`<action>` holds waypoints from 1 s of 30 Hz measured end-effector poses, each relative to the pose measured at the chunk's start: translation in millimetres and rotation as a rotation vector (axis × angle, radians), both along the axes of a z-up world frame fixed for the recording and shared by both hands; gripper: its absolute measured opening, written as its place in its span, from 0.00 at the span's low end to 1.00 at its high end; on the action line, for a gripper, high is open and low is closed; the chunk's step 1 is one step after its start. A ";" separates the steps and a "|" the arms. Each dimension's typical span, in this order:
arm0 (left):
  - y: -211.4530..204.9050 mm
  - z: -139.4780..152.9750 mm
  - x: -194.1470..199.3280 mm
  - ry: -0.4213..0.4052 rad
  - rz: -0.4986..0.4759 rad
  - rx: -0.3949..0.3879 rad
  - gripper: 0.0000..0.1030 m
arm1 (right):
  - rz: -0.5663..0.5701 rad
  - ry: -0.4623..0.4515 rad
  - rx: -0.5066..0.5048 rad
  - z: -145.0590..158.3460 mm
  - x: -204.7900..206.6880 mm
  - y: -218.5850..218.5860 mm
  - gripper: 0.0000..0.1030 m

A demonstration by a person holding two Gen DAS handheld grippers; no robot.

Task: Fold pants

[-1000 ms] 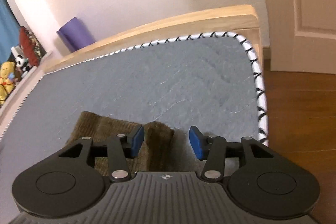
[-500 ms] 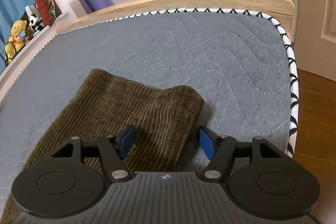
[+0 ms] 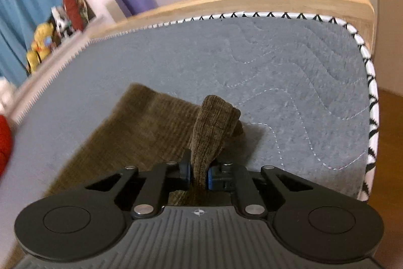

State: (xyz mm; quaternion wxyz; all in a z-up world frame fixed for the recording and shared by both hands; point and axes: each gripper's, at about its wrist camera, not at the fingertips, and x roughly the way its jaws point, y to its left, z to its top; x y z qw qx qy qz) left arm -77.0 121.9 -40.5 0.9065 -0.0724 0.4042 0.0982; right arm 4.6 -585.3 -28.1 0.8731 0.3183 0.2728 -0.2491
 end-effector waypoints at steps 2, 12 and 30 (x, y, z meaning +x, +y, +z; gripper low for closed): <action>0.0 2.2 -1.9 -0.004 0.003 -0.004 0.50 | -0.002 -0.058 0.017 5.8 -5.2 0.2 0.11; 2.2 2.6 -5.2 -0.009 -0.004 -0.012 0.50 | 0.442 -0.287 -0.399 103.8 -17.5 176.7 0.11; 9.4 4.8 -10.4 -0.021 -0.009 -0.049 0.52 | 1.328 -0.098 -0.613 29.8 -109.1 431.9 0.29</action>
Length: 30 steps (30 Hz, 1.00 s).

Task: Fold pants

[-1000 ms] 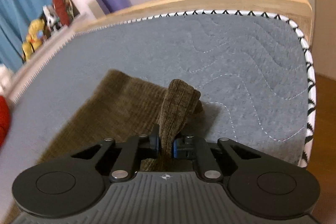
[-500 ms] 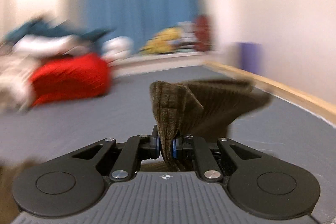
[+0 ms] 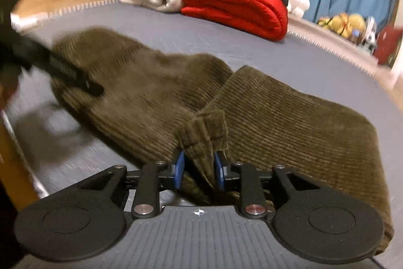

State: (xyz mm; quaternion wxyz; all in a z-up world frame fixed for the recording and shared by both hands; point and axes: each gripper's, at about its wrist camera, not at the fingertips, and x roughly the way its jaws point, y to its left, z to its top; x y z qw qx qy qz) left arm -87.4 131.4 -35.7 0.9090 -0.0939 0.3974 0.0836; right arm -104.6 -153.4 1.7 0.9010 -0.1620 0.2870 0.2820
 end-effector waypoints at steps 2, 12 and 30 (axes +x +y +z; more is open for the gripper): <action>-0.7 0.5 0.7 -0.001 0.003 -0.003 0.53 | -0.026 -0.033 0.021 7.8 1.1 -2.1 0.37; -1.9 0.8 -0.8 -0.002 0.000 -0.004 0.55 | -0.016 -0.030 0.043 6.0 25.6 7.5 0.54; 0.5 3.0 -2.1 -0.007 0.003 -0.010 0.61 | 0.251 -0.108 -0.137 -2.8 -7.5 10.0 0.52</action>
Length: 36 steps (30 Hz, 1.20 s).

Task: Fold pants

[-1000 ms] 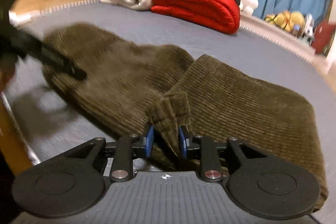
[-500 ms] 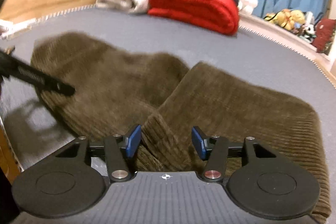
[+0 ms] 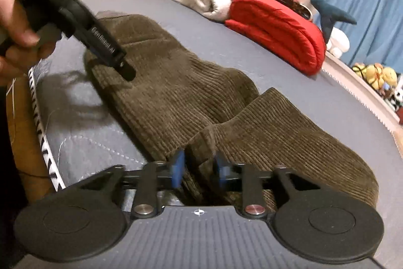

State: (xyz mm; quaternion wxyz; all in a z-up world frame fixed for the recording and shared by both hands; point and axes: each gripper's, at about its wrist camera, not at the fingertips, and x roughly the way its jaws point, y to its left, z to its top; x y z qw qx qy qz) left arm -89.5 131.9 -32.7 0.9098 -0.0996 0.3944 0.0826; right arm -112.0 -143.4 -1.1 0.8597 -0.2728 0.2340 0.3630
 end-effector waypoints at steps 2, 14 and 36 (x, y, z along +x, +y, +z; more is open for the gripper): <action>0.3 -0.6 0.6 0.001 0.001 0.000 0.61 | -0.005 0.002 0.023 0.5 1.7 2.5 0.72; 3.6 -1.1 -2.9 -0.005 0.004 -0.003 0.61 | -0.094 0.032 0.245 20.8 16.9 -4.8 0.25; -48.7 50.5 -17.8 -0.141 -0.127 0.049 0.14 | -0.584 0.244 0.333 -1.9 38.2 -69.1 0.54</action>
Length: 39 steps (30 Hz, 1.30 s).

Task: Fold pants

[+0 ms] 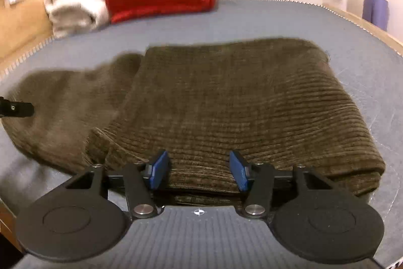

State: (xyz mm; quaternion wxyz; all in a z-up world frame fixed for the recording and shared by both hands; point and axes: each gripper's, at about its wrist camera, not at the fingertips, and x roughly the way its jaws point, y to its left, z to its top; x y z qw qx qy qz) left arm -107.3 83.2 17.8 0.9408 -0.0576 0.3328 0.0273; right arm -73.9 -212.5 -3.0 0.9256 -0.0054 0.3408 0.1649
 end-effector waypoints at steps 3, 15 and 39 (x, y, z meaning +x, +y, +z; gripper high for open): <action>-37.2 5.6 7.4 0.011 -0.064 -0.035 0.14 | -0.070 -0.076 0.077 12.9 -6.7 -16.3 0.56; -94.4 -60.4 12.7 0.060 -0.086 -0.063 0.29 | -0.326 -0.174 0.061 11.5 -3.0 -76.0 0.60; -89.3 -54.0 2.3 -0.034 -0.082 -0.042 0.30 | -0.505 -0.118 0.351 -20.2 3.8 -123.3 0.28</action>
